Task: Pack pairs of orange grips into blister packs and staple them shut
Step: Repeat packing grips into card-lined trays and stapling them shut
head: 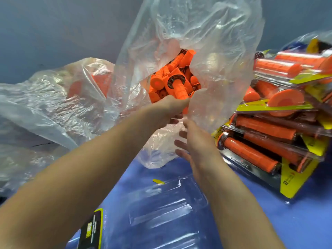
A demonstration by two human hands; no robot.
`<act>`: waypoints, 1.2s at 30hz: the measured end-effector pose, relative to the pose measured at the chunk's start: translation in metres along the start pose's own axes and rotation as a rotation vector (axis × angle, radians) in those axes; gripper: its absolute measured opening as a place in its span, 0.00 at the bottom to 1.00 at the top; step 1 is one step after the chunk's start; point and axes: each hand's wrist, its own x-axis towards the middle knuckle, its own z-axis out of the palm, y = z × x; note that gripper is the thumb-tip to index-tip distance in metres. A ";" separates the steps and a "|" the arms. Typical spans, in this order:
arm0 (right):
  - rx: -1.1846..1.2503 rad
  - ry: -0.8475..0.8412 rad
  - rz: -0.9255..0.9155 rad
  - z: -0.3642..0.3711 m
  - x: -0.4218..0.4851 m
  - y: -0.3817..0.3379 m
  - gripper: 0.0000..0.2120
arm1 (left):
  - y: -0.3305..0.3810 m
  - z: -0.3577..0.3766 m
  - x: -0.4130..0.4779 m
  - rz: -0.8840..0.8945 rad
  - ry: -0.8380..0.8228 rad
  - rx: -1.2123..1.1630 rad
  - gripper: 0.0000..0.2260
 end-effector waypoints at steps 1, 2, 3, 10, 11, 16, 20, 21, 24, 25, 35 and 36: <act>-0.032 0.038 -0.047 0.002 -0.004 0.000 0.13 | -0.003 -0.011 -0.019 0.023 -0.036 0.017 0.11; -0.054 0.068 -0.083 0.005 -0.007 0.000 0.12 | -0.010 -0.024 -0.041 0.045 -0.040 0.063 0.10; -0.074 0.087 -0.112 0.008 -0.011 -0.001 0.11 | -0.016 -0.037 -0.066 0.066 -0.026 0.085 0.10; -0.052 -0.310 -0.336 0.031 -0.056 0.009 0.14 | -0.075 -0.098 -0.222 0.007 -0.077 0.234 0.20; -0.079 -0.376 -0.350 0.037 -0.064 0.014 0.13 | -0.081 -0.101 -0.239 -0.006 -0.107 0.220 0.21; -0.178 -0.440 -0.458 0.063 -0.096 0.039 0.06 | -0.111 -0.115 -0.295 0.078 -0.163 0.107 0.28; -0.142 -0.434 -0.424 0.078 -0.114 0.051 0.06 | -0.133 -0.135 -0.302 0.234 0.350 0.055 0.23; -0.143 -0.452 -0.416 0.082 -0.119 0.054 0.06 | -0.137 -0.138 -0.301 0.257 0.442 0.039 0.19; -0.167 -0.497 -0.415 0.095 -0.130 0.060 0.08 | -0.146 -0.135 -0.296 0.321 0.423 -0.041 0.13; -0.158 -0.499 -0.409 0.097 -0.132 0.061 0.08 | -0.148 -0.134 -0.295 0.350 0.423 -0.037 0.13; -0.034 -0.550 -0.308 0.120 -0.150 0.067 0.09 | -0.154 -0.149 -0.308 0.453 0.530 0.052 0.12; -0.034 -0.551 -0.308 0.122 -0.152 0.068 0.09 | -0.155 -0.151 -0.309 0.458 0.533 0.049 0.12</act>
